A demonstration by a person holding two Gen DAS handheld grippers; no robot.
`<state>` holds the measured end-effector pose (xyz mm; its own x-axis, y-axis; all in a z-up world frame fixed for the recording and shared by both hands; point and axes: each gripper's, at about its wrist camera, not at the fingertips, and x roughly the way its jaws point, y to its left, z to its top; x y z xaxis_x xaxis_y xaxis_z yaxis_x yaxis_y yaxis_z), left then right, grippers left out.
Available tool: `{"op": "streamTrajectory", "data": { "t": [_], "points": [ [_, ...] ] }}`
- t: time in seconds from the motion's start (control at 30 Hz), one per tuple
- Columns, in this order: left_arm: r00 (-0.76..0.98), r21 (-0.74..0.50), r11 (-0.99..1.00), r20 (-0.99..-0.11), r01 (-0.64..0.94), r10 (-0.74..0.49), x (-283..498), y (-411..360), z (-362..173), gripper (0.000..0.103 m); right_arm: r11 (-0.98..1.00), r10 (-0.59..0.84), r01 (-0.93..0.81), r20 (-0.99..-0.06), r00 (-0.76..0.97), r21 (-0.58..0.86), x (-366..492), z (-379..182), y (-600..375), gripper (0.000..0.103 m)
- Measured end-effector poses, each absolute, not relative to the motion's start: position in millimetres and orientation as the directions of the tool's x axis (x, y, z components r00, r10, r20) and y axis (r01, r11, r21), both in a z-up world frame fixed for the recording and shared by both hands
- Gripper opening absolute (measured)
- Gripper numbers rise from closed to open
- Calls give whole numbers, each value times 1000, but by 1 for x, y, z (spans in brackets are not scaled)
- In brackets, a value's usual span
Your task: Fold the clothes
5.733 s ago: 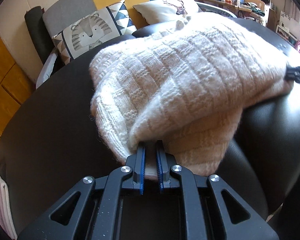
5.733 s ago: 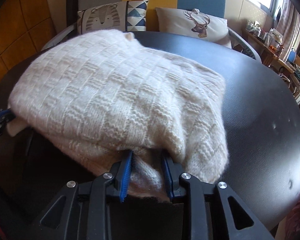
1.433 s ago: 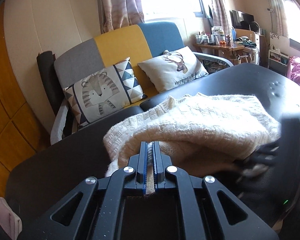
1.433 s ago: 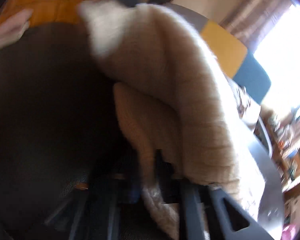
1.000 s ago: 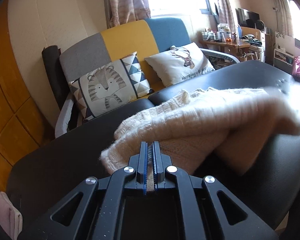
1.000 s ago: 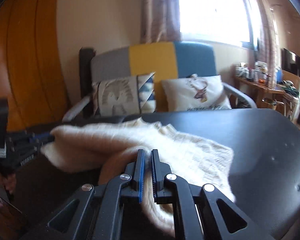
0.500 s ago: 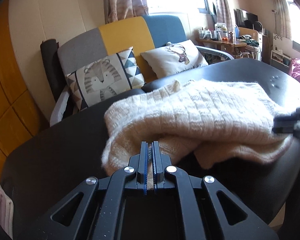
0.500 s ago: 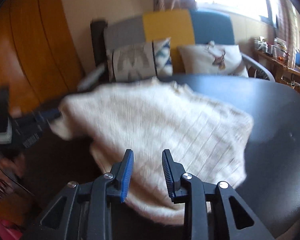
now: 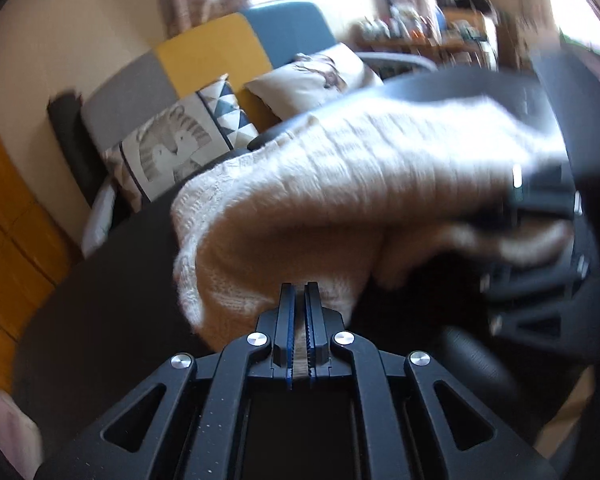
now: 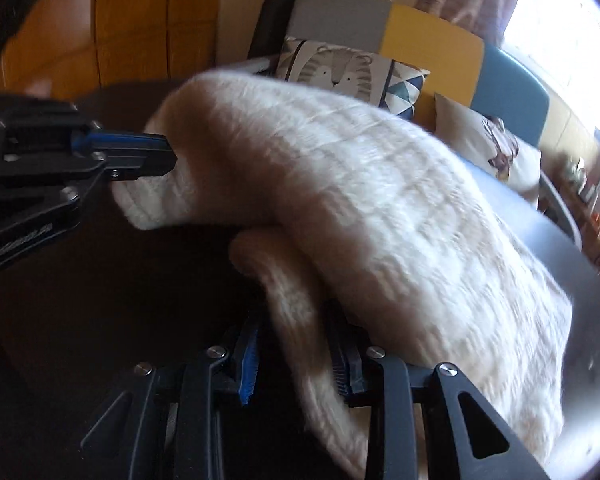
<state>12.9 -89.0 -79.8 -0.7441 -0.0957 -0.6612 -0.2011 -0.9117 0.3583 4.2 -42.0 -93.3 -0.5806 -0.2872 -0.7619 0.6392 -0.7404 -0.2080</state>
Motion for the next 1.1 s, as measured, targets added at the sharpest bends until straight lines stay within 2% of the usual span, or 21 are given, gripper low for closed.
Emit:
{"op": "streamTrajectory", "data": {
  "t": [0.07,0.13,0.2,0.23,0.3,0.4,0.47,0.5,0.53,0.63,0.67,0.8,0.97,1.1],
  "points": [
    [-758,420,-872,-646,-253,-91,17,-79,-87,25,-738,-272,626,-738,-617,-251,6,-97,-46,32],
    [-767,446,-845,-638,-296,-68,18,-74,-91,43,-750,-291,619,-726,-623,-231,7,-99,-43,34],
    [-779,493,-816,-621,-301,-87,15,-68,-97,52,-763,-314,616,-719,-620,-197,7,-100,-37,34],
    [-781,524,-802,-612,-285,-122,10,-66,-100,53,-769,-327,615,-719,-614,-175,5,-100,-34,34],
    [-780,569,-781,-600,-257,-180,-1,-65,-107,53,-784,-355,609,-721,-595,-117,1,-99,-28,34],
    [-786,581,-770,-592,-263,-179,-9,-63,-112,53,-792,-383,608,-727,-570,-60,-5,-97,-23,34],
    [-780,579,-766,-602,-281,-169,-13,-61,-113,34,-788,-386,613,-729,-565,-56,-6,-98,-23,34],
    [-773,569,-773,-611,-280,-169,-16,-61,-113,17,-785,-386,616,-729,-566,-62,-6,-98,-23,34],
    [-773,565,-781,-610,-267,-177,-18,-63,-112,16,-780,-385,621,-726,-570,-74,-6,-99,-23,34],
    [-777,551,-806,-597,-217,-199,-23,-69,-106,12,-792,-341,599,-728,-595,-119,-9,-98,-22,12],
    [-792,541,-820,-577,-188,-199,-21,-72,-97,12,-810,-340,579,-731,-592,-91,-14,-96,-17,6],
    [-854,450,-886,-499,-111,-147,-11,-85,-48,11,-882,-361,470,-693,-624,36,-31,-75,16,5],
    [-905,429,-900,-407,-72,-122,-9,-89,0,11,-923,-354,377,-553,-754,76,-34,-19,57,5],
    [-926,321,-947,-365,-32,-93,-8,-108,42,11,-943,-328,315,-449,-831,108,-39,24,87,5]
  ]
}}
